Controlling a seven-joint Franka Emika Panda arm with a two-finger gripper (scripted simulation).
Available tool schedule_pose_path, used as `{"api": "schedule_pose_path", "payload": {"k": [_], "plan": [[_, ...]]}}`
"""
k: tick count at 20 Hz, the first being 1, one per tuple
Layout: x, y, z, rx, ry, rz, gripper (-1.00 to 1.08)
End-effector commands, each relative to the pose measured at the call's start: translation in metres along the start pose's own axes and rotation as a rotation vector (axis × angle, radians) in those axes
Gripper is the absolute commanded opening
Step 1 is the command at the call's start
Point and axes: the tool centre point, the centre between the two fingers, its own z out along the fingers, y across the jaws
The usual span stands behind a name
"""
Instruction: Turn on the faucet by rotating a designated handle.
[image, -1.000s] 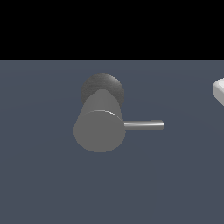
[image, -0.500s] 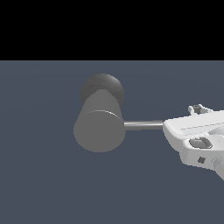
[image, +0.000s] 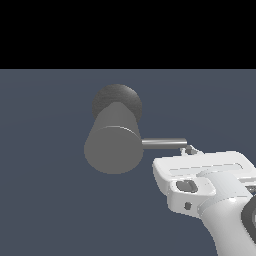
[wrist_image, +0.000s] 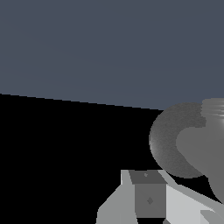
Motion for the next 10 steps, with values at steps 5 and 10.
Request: {"api": "schedule_pose_path", "payload": {"k": [5,10], "plan": [[0.014,0.023,-0.004,-0.029,0.035,0.046,-1.00],[0.013,0.022,-0.004,-0.029,0.034,0.043,-1.00]]}}
